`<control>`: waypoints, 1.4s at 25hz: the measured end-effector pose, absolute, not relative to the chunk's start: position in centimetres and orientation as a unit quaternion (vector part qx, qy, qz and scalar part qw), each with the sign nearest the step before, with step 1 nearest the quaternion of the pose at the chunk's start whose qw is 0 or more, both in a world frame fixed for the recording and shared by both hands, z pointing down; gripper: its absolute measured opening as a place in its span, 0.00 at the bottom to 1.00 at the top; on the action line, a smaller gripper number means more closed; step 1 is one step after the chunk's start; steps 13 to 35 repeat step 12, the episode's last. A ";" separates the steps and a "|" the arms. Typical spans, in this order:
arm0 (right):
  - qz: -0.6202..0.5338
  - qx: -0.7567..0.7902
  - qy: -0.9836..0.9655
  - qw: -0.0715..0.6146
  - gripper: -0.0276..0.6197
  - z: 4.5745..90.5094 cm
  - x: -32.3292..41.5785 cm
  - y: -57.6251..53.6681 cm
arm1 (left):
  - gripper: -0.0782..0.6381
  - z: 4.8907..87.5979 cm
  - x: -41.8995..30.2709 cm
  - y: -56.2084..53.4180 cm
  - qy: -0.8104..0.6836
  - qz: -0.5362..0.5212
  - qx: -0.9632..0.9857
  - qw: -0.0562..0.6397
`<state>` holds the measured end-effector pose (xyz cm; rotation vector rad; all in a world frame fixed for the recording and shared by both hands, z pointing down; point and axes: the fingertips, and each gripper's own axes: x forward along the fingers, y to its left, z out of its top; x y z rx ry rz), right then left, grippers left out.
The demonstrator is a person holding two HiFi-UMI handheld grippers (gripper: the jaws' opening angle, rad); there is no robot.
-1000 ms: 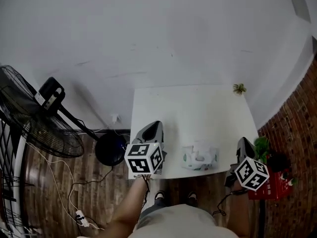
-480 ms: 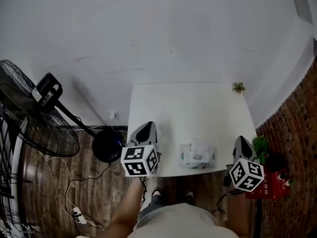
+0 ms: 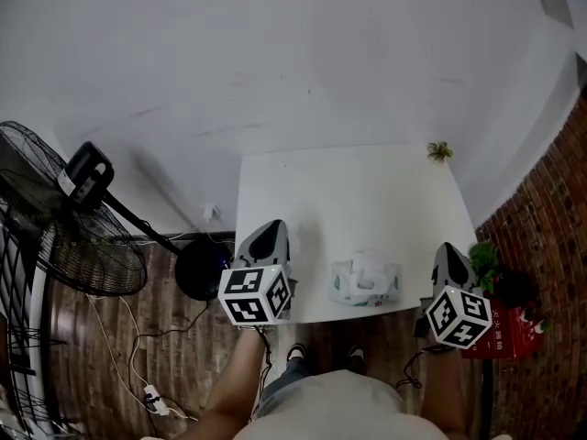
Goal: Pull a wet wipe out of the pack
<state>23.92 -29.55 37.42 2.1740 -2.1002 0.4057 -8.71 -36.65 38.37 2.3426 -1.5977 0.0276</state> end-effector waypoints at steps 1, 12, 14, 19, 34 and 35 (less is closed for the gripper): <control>0.134 0.712 -0.688 0.044 0.04 37.5 24.0 -29.6 | 0.12 38.3 -8.5 -36.6 -0.554 0.009 0.818 0.152; 0.145 0.718 -0.680 0.045 0.04 38.1 25.2 -29.6 | 0.12 38.5 -6.3 -36.4 -0.533 0.022 0.831 0.156; 0.145 0.718 -0.680 0.045 0.04 38.1 25.2 -29.6 | 0.12 38.5 -6.3 -36.4 -0.533 0.022 0.831 0.156; 0.145 0.718 -0.680 0.045 0.04 38.1 25.2 -29.6 | 0.12 38.5 -6.3 -36.4 -0.533 0.022 0.831 0.156; 0.145 0.718 -0.680 0.045 0.04 38.1 25.2 -29.6 | 0.12 38.5 -6.3 -36.4 -0.533 0.022 0.831 0.156; 0.145 0.718 -0.680 0.045 0.04 38.1 25.2 -29.6 | 0.12 38.5 -6.3 -36.4 -0.533 0.022 0.831 0.156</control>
